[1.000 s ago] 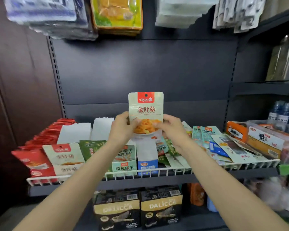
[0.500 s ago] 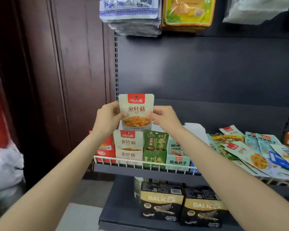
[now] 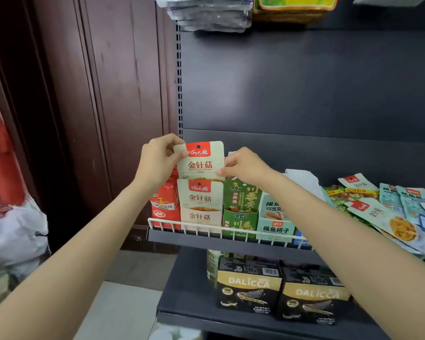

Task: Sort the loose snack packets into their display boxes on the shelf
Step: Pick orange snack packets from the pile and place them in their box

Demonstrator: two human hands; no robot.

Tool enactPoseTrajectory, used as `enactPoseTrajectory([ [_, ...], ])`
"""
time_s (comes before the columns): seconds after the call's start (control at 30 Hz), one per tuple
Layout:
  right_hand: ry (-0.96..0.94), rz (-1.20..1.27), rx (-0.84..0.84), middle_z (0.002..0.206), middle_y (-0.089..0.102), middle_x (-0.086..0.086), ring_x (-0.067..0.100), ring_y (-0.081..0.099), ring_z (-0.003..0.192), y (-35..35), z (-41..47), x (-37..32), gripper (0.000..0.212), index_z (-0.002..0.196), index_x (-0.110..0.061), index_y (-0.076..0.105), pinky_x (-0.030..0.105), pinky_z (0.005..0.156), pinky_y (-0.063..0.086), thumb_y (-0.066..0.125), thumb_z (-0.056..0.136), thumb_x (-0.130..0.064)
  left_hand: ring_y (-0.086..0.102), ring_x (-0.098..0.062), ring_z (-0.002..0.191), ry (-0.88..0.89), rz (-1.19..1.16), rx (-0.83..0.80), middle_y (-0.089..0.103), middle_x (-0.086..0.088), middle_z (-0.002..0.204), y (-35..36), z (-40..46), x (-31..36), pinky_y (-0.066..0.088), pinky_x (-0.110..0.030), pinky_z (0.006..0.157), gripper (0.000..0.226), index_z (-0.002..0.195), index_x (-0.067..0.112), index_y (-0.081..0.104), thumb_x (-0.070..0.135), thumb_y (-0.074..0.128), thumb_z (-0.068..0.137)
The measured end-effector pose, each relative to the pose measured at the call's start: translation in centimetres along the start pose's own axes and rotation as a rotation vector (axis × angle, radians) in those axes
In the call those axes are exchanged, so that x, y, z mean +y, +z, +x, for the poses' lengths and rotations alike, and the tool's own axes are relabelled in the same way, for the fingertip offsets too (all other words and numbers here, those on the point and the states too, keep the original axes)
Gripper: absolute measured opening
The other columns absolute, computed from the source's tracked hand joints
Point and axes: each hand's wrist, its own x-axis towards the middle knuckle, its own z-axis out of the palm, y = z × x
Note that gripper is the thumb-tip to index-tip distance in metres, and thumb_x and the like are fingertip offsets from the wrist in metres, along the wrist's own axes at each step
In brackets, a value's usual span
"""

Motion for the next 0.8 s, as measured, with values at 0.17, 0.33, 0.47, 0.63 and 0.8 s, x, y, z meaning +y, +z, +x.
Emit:
enactPoseTrajectory([
  [0.17,-0.001,-0.017,-0.006,0.115,0.067,0.004,0.006,0.064,0.074,-0.2,0.2,-0.4,0.019,0.104,-0.007,0.07,0.017,0.054,0.04,0.063,0.089,-0.018,0.061,-0.01,0.085,0.011,0.041,-0.046,0.065,0.004,0.093,-0.2,0.3,0.0,0.043,-0.011,0.063,0.006,0.094,0.014,0.062,0.018,0.062,0.09],
  [0.33,-0.026,-0.113,-0.033,0.117,0.066,0.005,0.012,0.062,0.08,0.0,0.3,-0.5,0.019,0.101,-0.003,0.07,0.019,0.056,0.042,0.063,0.089,-0.015,0.062,-0.011,0.084,0.005,0.067,-0.077,0.065,0.004,0.092,-0.1,0.5,0.1,0.043,-0.013,0.063,0.004,0.093,0.016,0.061,0.019,0.062,0.09],
  [0.47,-0.018,-0.092,0.015,0.121,0.064,0.007,0.012,0.064,0.077,0.2,0.6,-0.1,0.023,0.107,-0.002,0.066,0.019,0.059,0.048,0.059,0.092,-0.018,0.06,-0.01,0.081,0.033,0.12,-0.107,0.065,0.003,0.09,0.3,0.7,0.4,0.041,-0.01,0.061,0.005,0.092,0.015,0.062,0.019,0.06,0.091],
  [0.63,-0.054,0.032,0.138,0.113,0.067,0.009,0.014,0.065,0.076,-0.1,0.1,0.1,0.006,0.098,-0.011,0.058,0.023,0.062,0.053,0.058,0.091,-0.011,0.062,-0.013,0.089,0.032,0.153,-0.176,0.068,-0.001,0.096,0.1,1.1,0.5,0.046,-0.022,0.074,0.011,0.097,0.012,0.067,0.018,0.059,0.092],
  [0.8,-0.061,-0.214,-0.042,0.08,0.059,-0.002,0.013,0.053,0.064,0.0,0.0,0.4,0.023,0.097,-0.002,0.068,0.021,0.056,0.039,0.053,0.095,-0.018,0.064,-0.019,0.097,-0.041,0.258,-0.464,0.068,-0.004,0.103,0.2,1.1,-0.5,0.052,-0.029,0.08,0.013,0.096,0.014,0.065,0.022,0.054,0.094],
])
